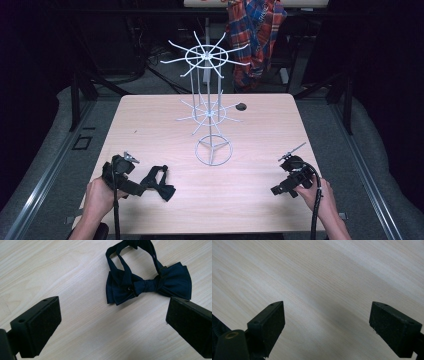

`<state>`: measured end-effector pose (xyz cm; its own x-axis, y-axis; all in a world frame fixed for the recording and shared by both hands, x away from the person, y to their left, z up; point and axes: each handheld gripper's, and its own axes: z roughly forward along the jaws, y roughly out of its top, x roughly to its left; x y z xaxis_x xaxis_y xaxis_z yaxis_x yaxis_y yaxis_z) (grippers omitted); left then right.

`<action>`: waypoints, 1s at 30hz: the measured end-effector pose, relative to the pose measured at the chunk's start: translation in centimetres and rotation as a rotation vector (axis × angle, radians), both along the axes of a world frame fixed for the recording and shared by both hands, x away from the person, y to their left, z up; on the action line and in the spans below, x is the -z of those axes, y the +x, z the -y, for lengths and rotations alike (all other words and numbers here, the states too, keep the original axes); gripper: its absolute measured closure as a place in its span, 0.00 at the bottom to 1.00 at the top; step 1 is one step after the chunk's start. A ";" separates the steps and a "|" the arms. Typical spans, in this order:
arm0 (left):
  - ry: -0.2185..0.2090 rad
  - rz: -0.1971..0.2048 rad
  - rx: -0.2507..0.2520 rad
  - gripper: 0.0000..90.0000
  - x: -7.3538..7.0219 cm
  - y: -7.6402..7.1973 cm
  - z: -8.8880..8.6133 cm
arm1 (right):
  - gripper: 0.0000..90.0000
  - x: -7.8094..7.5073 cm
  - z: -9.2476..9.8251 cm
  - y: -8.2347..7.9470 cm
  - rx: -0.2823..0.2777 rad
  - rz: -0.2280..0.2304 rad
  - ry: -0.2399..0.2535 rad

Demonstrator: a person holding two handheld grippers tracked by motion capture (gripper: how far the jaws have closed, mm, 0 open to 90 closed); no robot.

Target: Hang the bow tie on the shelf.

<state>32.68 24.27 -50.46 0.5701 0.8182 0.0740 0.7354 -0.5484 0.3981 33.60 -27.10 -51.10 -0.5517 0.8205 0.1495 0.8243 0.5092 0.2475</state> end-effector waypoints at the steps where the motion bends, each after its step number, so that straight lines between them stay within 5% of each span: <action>1: -0.001 0.000 0.002 0.00 0.0 0.0 0.1 | 0.14 0.0 0.0 0.0 0.002 0.000 0.003; 30: -0.031 0.005 0.032 0.00 -0.2 0.3 1.9 | 0.15 0.1 -0.4 -0.1 0.003 -0.004 0.028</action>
<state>32.97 22.39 -50.25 0.5954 0.8017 0.0519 0.7158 -0.5587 0.4189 33.50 -26.73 -51.19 -0.5486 0.8176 0.1749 0.8268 0.4996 0.2584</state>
